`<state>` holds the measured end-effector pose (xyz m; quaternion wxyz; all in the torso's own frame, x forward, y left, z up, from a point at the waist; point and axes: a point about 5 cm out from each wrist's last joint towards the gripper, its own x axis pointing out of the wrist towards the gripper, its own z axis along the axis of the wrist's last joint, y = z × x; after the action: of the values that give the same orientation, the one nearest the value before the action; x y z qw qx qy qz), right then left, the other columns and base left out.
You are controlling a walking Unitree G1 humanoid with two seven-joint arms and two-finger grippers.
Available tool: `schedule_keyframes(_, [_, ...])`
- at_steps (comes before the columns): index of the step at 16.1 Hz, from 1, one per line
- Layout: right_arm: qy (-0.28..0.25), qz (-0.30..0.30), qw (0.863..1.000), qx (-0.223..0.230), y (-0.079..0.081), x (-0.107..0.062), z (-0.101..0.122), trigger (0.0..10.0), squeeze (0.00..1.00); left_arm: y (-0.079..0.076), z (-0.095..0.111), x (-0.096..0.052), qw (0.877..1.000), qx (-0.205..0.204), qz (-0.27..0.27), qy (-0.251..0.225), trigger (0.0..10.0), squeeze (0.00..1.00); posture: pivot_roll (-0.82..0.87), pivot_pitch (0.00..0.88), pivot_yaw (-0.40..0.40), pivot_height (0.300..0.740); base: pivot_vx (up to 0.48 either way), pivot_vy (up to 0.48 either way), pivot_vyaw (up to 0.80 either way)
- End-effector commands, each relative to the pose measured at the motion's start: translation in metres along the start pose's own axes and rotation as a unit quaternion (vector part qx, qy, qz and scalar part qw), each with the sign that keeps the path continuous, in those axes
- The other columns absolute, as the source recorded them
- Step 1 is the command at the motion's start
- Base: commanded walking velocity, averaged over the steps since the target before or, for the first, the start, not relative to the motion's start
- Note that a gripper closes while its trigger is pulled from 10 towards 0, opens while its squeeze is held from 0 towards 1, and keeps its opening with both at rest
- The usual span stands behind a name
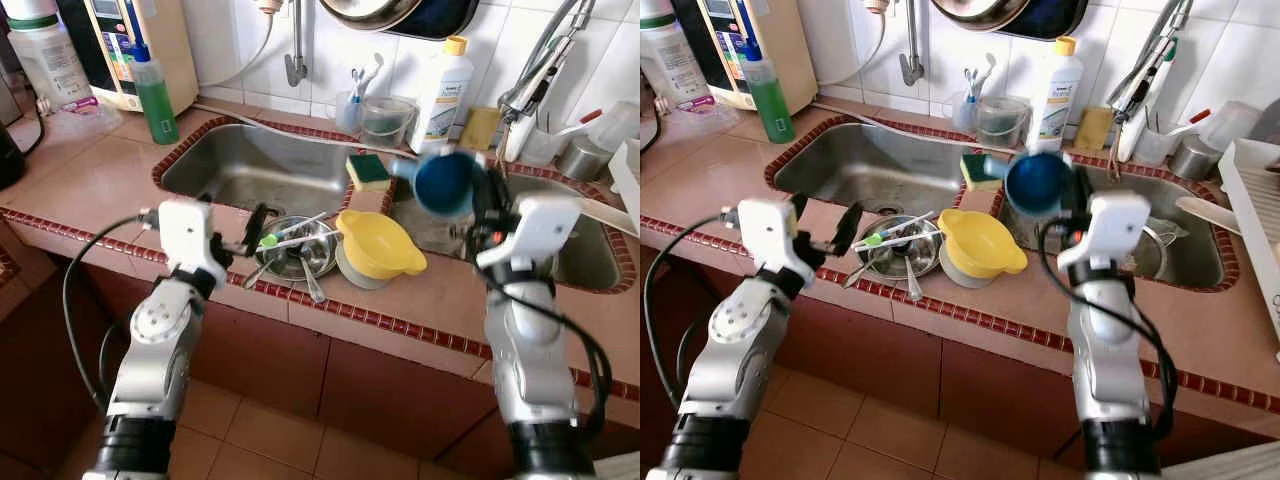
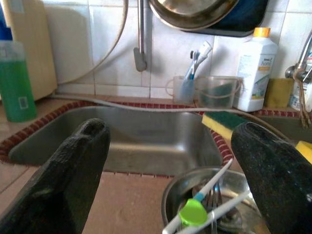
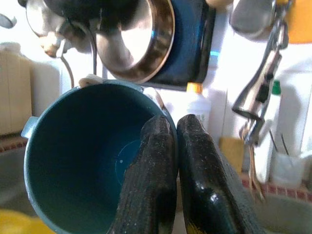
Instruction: Kitchen organization
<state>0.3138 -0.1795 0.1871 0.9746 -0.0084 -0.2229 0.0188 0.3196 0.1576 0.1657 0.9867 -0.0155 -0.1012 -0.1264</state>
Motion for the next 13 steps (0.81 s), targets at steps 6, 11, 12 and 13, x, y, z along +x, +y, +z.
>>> schedule_keyframes(6, [-0.016,0.007,1.0,0.005,0.013,0.003,0.006,10.0,0.0,0.001,0.007,0.0,1.0,-0.006,-0.004,-0.014,10.0,0.0,-0.11,0.0,0.008,0.74,0.0,0.041,0.0])
schedule_keyframes(11, [-0.012,0.016,1.0,-0.001,0.017,0.002,0.004,10.0,0.0,-0.001,0.004,-0.005,1.0,-0.003,-0.01,-0.009,10.0,0.0,-0.1,0.0,0.002,0.74,0.0,0.134,0.0])
schedule_keyframes(12, [-0.012,0.018,1.0,0.001,0.018,0.002,0.004,10.0,0.0,-0.001,0.004,-0.005,1.0,-0.003,-0.011,-0.008,10.0,0.0,-0.1,0.0,0.002,0.74,0.0,0.349,0.0])
schedule_keyframes(13, [-0.011,0.02,1.0,0.0,0.019,0.002,0.004,10.0,0.0,-0.001,0.003,-0.006,1.0,-0.002,-0.011,-0.007,10.0,0.0,-0.1,0.0,0.002,0.74,0.0,0.352,0.0])
